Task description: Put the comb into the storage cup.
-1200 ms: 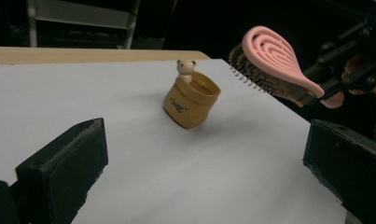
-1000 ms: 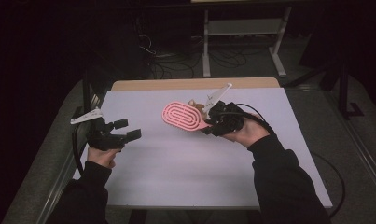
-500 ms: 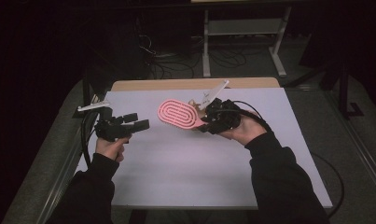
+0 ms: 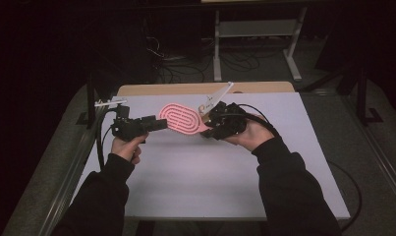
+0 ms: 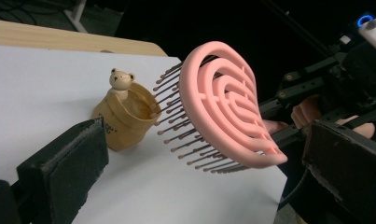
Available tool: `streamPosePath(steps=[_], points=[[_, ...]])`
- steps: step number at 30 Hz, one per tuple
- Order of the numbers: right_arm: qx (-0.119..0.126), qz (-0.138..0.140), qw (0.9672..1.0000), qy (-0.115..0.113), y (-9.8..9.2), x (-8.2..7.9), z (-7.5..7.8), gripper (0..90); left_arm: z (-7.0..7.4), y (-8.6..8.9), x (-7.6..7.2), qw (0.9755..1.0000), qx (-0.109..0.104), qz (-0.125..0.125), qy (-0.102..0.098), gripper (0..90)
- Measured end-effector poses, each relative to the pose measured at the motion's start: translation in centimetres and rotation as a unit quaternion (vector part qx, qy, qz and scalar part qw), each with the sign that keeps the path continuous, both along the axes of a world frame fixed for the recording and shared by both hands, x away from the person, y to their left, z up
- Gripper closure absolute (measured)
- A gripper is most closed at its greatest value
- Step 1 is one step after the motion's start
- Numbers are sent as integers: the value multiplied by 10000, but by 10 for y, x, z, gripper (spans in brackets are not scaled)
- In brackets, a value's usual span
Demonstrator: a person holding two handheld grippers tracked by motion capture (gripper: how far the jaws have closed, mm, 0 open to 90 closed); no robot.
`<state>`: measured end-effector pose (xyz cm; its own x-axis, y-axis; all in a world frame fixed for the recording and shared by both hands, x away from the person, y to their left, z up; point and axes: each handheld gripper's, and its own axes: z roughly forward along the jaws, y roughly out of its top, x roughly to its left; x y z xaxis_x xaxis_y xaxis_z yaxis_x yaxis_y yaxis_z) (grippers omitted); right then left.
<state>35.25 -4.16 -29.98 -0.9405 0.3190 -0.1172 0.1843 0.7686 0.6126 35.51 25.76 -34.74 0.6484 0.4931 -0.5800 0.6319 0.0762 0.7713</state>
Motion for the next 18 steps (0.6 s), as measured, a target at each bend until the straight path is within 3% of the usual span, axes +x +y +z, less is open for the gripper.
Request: streamPosePath(steps=[7,11,15,18], points=[[10,37,10000,-14,5,1,0,681,-2,-12,5,9997,45,-118,214,5],[14,72,10000,-23,9,1,0,682,-3,-19,7,9995,-67,-191,259,45],[16,71,9999,-71,10,1,0,682,-3,-22,7,9988,-310,-181,346,138],[13,47,9999,-96,9,0,0,681,-4,-24,7,9987,-328,-138,370,225]])
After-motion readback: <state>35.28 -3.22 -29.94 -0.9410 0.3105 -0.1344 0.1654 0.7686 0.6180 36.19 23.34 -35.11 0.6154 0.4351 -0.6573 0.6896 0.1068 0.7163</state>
